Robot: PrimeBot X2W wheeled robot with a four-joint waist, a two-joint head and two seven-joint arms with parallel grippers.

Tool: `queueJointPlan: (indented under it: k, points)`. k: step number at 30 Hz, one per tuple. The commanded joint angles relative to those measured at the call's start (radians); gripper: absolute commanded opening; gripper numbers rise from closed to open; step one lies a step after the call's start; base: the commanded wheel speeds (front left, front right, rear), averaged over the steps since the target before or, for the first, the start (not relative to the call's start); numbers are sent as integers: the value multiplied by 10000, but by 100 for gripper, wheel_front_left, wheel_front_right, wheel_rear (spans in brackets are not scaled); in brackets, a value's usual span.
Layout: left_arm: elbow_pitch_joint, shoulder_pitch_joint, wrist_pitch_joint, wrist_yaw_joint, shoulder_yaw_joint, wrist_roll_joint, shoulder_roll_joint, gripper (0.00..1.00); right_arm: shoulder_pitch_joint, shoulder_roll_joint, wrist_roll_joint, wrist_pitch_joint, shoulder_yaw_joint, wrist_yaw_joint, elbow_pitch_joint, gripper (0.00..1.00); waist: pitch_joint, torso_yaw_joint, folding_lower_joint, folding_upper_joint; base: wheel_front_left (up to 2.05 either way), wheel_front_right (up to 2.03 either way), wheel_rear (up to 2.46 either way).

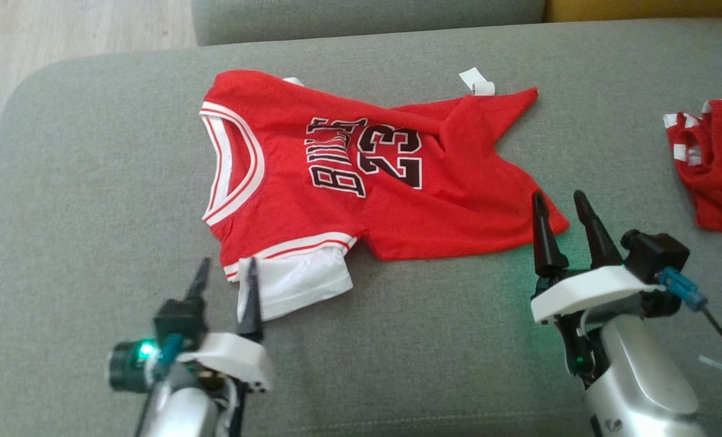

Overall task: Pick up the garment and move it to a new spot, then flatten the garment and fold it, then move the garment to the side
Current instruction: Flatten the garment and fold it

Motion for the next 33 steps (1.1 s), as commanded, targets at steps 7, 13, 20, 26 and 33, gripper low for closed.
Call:
queueJointPlan:
  k: [7,13,20,26,33]
  points:
    - [-335,-39,-53,-96,1318,10,63,100,119,18,-269,-111,233,65,-1003,100,-89,-127,0,0,0,0,0]
    - [-514,181,-53,-224,1530,-98,62,100,390,18,-595,-111,107,65,-1330,100,-182,-152,0,0,0,0,0]
    - [-332,269,-53,-247,1534,-37,61,100,644,18,-1659,-111,-289,65,-1479,100,-277,-153,0,0,0,0,0]
    - [-100,415,-53,-237,1574,-46,61,100,945,18,-2167,-111,-461,65,-1417,100,-436,-166,0,0,0,0,0]
    - [2,477,-53,-337,1498,-237,61,100,1117,18,-2181,-111,-469,65,-1405,100,-444,-157,0,0,0,0,0]
